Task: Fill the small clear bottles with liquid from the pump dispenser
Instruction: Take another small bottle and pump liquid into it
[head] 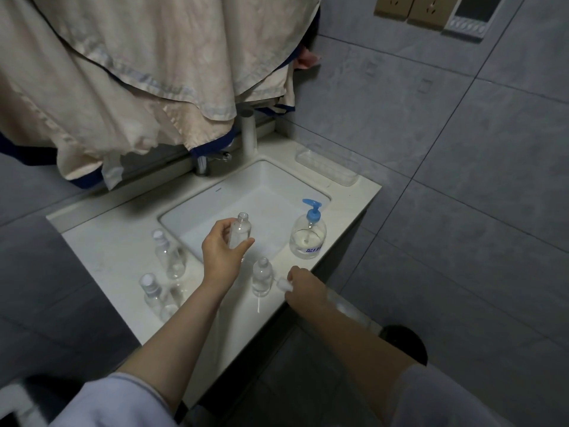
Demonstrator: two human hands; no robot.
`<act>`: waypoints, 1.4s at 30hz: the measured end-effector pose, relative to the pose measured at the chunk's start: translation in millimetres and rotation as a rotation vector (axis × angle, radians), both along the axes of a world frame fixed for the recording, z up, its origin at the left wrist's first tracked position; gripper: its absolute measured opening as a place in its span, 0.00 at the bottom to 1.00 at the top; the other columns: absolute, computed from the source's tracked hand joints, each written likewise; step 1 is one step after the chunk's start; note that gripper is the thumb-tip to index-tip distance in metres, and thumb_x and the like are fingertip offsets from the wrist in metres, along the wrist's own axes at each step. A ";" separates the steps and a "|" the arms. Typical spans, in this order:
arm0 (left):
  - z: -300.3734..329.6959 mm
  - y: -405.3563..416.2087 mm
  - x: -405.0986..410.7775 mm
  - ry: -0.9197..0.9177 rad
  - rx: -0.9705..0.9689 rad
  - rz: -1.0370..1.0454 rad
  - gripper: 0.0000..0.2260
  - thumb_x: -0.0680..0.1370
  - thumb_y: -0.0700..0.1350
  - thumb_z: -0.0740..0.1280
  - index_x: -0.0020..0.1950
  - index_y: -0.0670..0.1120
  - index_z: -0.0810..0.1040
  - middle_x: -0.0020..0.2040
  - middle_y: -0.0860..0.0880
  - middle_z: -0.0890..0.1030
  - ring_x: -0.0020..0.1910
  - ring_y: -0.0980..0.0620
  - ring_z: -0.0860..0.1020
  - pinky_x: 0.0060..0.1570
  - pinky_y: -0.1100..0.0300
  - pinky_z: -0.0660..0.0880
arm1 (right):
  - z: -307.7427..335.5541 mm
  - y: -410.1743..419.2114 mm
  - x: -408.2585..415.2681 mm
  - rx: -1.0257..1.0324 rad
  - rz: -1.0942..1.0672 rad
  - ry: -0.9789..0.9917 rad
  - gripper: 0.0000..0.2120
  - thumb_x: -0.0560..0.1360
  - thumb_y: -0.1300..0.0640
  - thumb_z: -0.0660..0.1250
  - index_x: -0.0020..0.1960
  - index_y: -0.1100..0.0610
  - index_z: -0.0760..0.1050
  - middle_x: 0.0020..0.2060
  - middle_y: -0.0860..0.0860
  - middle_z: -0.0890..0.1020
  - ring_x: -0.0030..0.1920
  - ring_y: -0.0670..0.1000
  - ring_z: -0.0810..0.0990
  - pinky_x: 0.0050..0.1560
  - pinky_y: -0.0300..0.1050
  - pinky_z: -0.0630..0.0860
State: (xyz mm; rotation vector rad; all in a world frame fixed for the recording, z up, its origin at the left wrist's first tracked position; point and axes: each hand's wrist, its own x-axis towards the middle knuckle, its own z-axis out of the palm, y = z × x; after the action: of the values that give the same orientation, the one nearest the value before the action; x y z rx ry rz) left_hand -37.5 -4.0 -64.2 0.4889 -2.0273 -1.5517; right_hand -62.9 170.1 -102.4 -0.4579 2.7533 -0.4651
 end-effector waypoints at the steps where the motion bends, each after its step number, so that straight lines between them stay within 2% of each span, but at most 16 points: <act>1: 0.4 -0.9 -0.5 0.001 0.001 -0.001 0.18 0.66 0.36 0.75 0.52 0.47 0.75 0.48 0.50 0.80 0.47 0.52 0.78 0.50 0.63 0.72 | 1.2 1.5 -2.8 -0.030 -0.015 0.004 0.12 0.74 0.60 0.62 0.57 0.61 0.70 0.55 0.56 0.76 0.54 0.56 0.76 0.48 0.43 0.70; 4: 2.0 -3.8 -3.0 -0.005 0.005 0.002 0.18 0.66 0.36 0.75 0.52 0.46 0.75 0.49 0.49 0.80 0.48 0.51 0.78 0.50 0.62 0.72 | 12.8 4.1 -17.8 -0.177 -0.085 0.026 0.12 0.74 0.56 0.64 0.55 0.59 0.73 0.52 0.54 0.78 0.53 0.54 0.77 0.48 0.42 0.70; 9: 8.4 -3.5 -8.8 -0.012 0.015 0.010 0.18 0.66 0.36 0.75 0.54 0.43 0.76 0.49 0.48 0.80 0.49 0.50 0.78 0.52 0.60 0.73 | 50.3 3.6 -47.4 -0.431 -0.122 0.128 0.09 0.70 0.62 0.66 0.50 0.58 0.77 0.45 0.50 0.78 0.45 0.48 0.76 0.44 0.37 0.68; 12: 12.0 -3.1 -11.4 -0.011 0.004 0.010 0.18 0.66 0.36 0.75 0.53 0.44 0.76 0.49 0.48 0.80 0.48 0.50 0.78 0.50 0.61 0.72 | 75.3 -0.3 -58.6 -0.544 -0.097 0.193 0.09 0.69 0.64 0.67 0.49 0.58 0.77 0.44 0.48 0.78 0.45 0.46 0.75 0.43 0.32 0.68; 15: 13.1 -3.5 -12.8 -0.008 -0.006 0.003 0.17 0.66 0.36 0.75 0.52 0.45 0.76 0.48 0.49 0.80 0.47 0.52 0.77 0.47 0.66 0.70 | 100.9 -5.4 -64.3 -0.641 -0.059 0.301 0.07 0.69 0.64 0.68 0.47 0.58 0.78 0.45 0.51 0.80 0.45 0.48 0.76 0.45 0.36 0.70; 17: 12.7 -4.6 -12.5 -0.006 -0.013 -0.001 0.17 0.66 0.36 0.75 0.51 0.47 0.75 0.48 0.51 0.79 0.47 0.52 0.77 0.46 0.68 0.70 | 120.5 -8.3 -64.7 -0.705 -0.053 0.350 0.06 0.69 0.63 0.68 0.46 0.58 0.78 0.43 0.50 0.80 0.42 0.47 0.76 0.43 0.38 0.72; 21: 11.6 -7.5 -13.4 -0.010 -0.033 0.014 0.16 0.66 0.36 0.75 0.49 0.47 0.75 0.46 0.53 0.79 0.47 0.52 0.77 0.49 0.61 0.71 | 160.7 -10.6 -62.6 -0.792 -0.051 0.343 0.06 0.68 0.64 0.68 0.44 0.56 0.78 0.37 0.45 0.77 0.35 0.41 0.74 0.39 0.38 0.74; 24: 12.4 -8.7 -15.3 -0.015 -0.046 0.044 0.16 0.66 0.36 0.75 0.49 0.46 0.76 0.45 0.53 0.79 0.46 0.52 0.77 0.47 0.63 0.69 | 182.6 -10.2 -56.2 -0.794 -0.049 0.309 0.07 0.68 0.64 0.69 0.45 0.57 0.79 0.38 0.50 0.80 0.37 0.46 0.75 0.43 0.44 0.77; 27: 13.2 -9.8 -15.6 -0.015 -0.052 0.057 0.16 0.66 0.35 0.75 0.49 0.45 0.76 0.46 0.53 0.79 0.46 0.52 0.76 0.47 0.63 0.68 | 196.3 -7.5 -47.5 -0.760 -0.006 0.287 0.08 0.68 0.65 0.69 0.46 0.56 0.79 0.40 0.53 0.80 0.36 0.46 0.74 0.42 0.41 0.75; 32: 15.1 -9.6 -17.4 -0.029 -0.047 0.043 0.16 0.66 0.36 0.75 0.51 0.45 0.77 0.46 0.53 0.79 0.46 0.53 0.76 0.46 0.63 0.69 | 205.8 -4.5 -38.8 -0.731 0.022 0.222 0.08 0.68 0.64 0.70 0.47 0.59 0.79 0.37 0.54 0.78 0.35 0.48 0.73 0.42 0.44 0.77; 36: 15.8 -8.8 -18.4 -0.017 -0.047 0.027 0.16 0.66 0.36 0.75 0.50 0.46 0.77 0.45 0.53 0.79 0.45 0.54 0.76 0.44 0.68 0.69 | 208.9 -4.4 -38.3 -0.693 0.039 0.218 0.08 0.68 0.65 0.70 0.47 0.59 0.79 0.41 0.58 0.81 0.36 0.48 0.75 0.40 0.38 0.75; 39: 17.7 -8.3 -18.1 -0.019 -0.038 0.022 0.16 0.66 0.36 0.75 0.49 0.48 0.76 0.44 0.53 0.79 0.42 0.57 0.76 0.39 0.77 0.68 | 210.7 -4.5 -40.7 -0.708 0.034 0.219 0.08 0.68 0.64 0.70 0.46 0.57 0.79 0.40 0.55 0.81 0.36 0.47 0.74 0.38 0.33 0.72; 42: 20.7 -7.6 -19.3 -0.008 -0.028 0.019 0.16 0.65 0.35 0.75 0.48 0.49 0.76 0.43 0.54 0.79 0.41 0.61 0.76 0.38 0.80 0.67 | 211.0 -4.8 -44.0 -0.706 0.041 0.237 0.07 0.67 0.63 0.71 0.45 0.55 0.79 0.39 0.52 0.80 0.34 0.45 0.74 0.36 0.29 0.70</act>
State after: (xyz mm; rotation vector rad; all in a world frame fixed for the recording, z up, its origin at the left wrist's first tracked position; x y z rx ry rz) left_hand -56.8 -11.6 -43.5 0.5025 -2.0415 -1.5106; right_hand -106.9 165.2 108.6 -0.7647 2.7149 -1.4661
